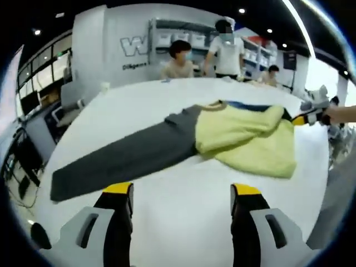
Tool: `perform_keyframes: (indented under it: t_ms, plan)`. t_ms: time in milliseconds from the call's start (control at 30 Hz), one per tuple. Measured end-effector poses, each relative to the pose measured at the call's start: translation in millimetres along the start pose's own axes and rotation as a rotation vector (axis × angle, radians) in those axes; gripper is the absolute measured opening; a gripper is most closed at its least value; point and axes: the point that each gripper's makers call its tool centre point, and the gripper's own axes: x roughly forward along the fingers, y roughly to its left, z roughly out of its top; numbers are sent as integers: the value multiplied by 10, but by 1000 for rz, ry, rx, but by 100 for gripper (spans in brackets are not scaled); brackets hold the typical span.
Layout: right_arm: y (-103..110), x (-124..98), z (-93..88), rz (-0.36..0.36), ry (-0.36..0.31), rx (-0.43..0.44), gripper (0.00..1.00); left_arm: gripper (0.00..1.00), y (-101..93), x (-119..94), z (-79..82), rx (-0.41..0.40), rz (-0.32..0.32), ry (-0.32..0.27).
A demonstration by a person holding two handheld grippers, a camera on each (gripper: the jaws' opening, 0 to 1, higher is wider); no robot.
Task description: Fold the garment on the visible template until the final outline fits inside the template.
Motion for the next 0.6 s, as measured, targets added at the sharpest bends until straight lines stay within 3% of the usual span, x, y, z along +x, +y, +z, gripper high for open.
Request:
perform_keyframes:
  t_ms: [200,367,600]
  plan:
    - [-37,68,-73,-5,22,8,20,68,-486,120,74,87,-114,5]
    - [-29,64,-53,-7,17,15,18,68,-752,192,115,84,-162,-3]
    - [7,95,-68,-6,24,9,6,68,-1251,256,118,111,-255,5]
